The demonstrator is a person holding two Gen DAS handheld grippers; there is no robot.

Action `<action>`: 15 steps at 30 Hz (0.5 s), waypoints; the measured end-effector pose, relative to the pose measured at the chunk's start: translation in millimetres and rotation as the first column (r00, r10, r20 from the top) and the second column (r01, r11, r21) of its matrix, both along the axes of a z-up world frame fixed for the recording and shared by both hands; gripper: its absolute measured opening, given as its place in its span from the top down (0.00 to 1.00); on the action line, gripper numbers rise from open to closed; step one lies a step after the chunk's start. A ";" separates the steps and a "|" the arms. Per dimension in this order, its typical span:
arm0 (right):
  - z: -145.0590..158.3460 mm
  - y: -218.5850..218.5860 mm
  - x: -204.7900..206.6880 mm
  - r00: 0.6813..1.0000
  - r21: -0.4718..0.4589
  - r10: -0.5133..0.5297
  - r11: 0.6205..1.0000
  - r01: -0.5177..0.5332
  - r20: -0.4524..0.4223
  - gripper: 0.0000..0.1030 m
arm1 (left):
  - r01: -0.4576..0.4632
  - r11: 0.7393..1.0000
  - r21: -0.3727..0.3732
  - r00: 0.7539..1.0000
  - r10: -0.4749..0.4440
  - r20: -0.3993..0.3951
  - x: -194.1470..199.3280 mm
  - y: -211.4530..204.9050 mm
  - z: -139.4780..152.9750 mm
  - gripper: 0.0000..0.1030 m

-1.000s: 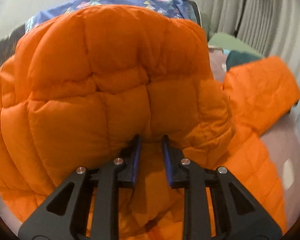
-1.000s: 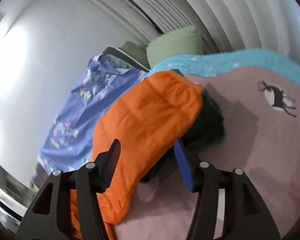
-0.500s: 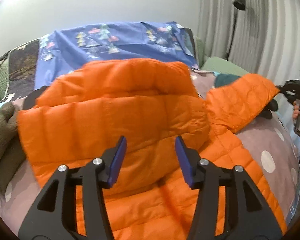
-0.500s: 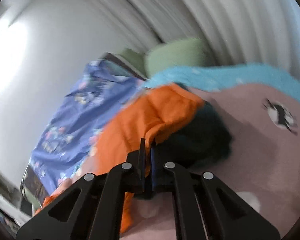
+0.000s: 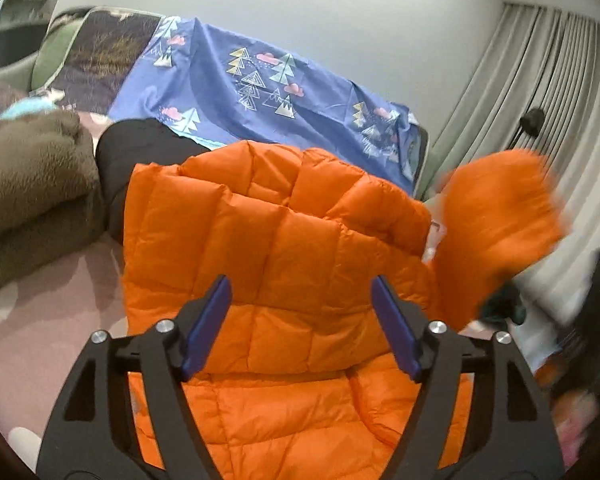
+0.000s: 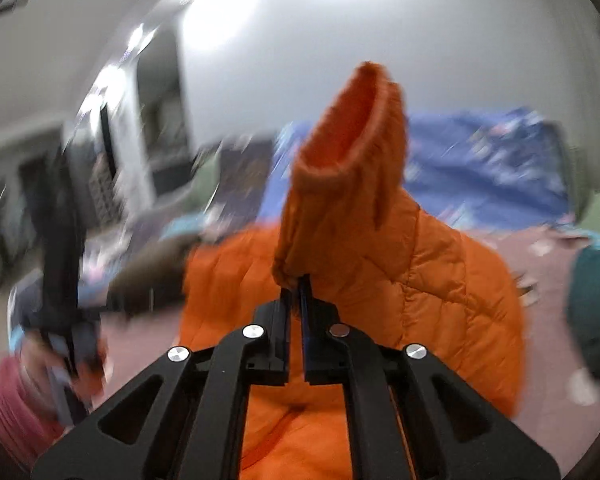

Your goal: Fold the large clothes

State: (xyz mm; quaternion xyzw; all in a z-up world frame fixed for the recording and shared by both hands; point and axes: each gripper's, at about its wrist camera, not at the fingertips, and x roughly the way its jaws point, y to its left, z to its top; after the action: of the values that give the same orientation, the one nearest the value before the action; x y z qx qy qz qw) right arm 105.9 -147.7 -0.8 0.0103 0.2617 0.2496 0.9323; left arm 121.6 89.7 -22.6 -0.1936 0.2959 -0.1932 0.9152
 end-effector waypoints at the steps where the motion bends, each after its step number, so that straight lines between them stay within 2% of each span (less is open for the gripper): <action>1: -14.9 9.8 6.7 0.998 -0.018 0.022 1.000 -0.023 -0.059 0.87 | 0.017 1.000 -0.021 1.000 -0.018 -0.003 -0.7 1.3 -1.4 0.19; 2: -33.6 18.4 12.0 0.991 -0.031 0.046 0.998 -0.050 -0.129 0.82 | 0.041 0.998 -0.038 0.999 -0.041 -0.008 -0.8 0.2 -2.4 0.16; 3: -43.0 21.2 12.6 0.987 -0.038 0.048 0.998 -0.055 -0.155 0.80 | 0.081 0.995 -0.060 0.996 -0.082 -0.022 0.4 -0.6 -6.2 0.14; 5: -53.4 20.4 8.9 0.985 -0.053 0.036 0.998 -0.045 -0.171 0.73 | 0.103 0.993 -0.063 0.993 -0.106 -0.042 2.2 -4.4 -13.5 0.12; 8: -52.6 5.3 2.6 0.984 -0.038 0.015 0.999 -0.022 -0.175 0.68 | 0.128 0.991 -0.051 0.984 -0.133 -0.119 18.4 -17.2 -33.0 0.11; 10: -52.1 -3.7 -1.2 0.986 -0.036 -0.007 0.999 0.001 -0.169 0.65 | 0.126 0.992 -0.021 0.978 -0.128 -0.164 31.1 -27.9 -44.9 0.11; 12: -51.2 -14.6 -5.7 0.987 -0.050 -0.051 0.998 0.044 -0.151 0.63 | 0.096 0.994 0.052 0.977 -0.085 -0.194 41.1 -37.7 -54.2 0.14; 13: -50.1 -19.7 -8.4 0.987 -0.054 -0.065 0.997 0.058 -0.146 0.60 | 0.092 0.993 0.072 0.977 -0.076 -0.197 44.6 -42.4 -58.1 0.25; 14: -49.7 -28.6 -10.1 0.986 -0.056 -0.087 0.995 0.080 -0.142 0.58 | 0.101 0.992 0.072 0.977 -0.085 -0.196 46.4 -45.1 -59.9 0.42; 15: -49.7 -37.5 -11.7 0.984 -0.059 -0.112 0.993 0.105 -0.141 0.57 | 0.135 0.989 0.054 0.971 -0.121 -0.205 49.7 -49.8 -61.2 0.81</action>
State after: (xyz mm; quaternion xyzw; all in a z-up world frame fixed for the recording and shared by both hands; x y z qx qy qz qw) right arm 94.2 -185.2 -50.5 0.0185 0.3336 0.1901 0.9232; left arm 171.3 39.9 -83.8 -0.1616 0.4053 -0.2212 0.8722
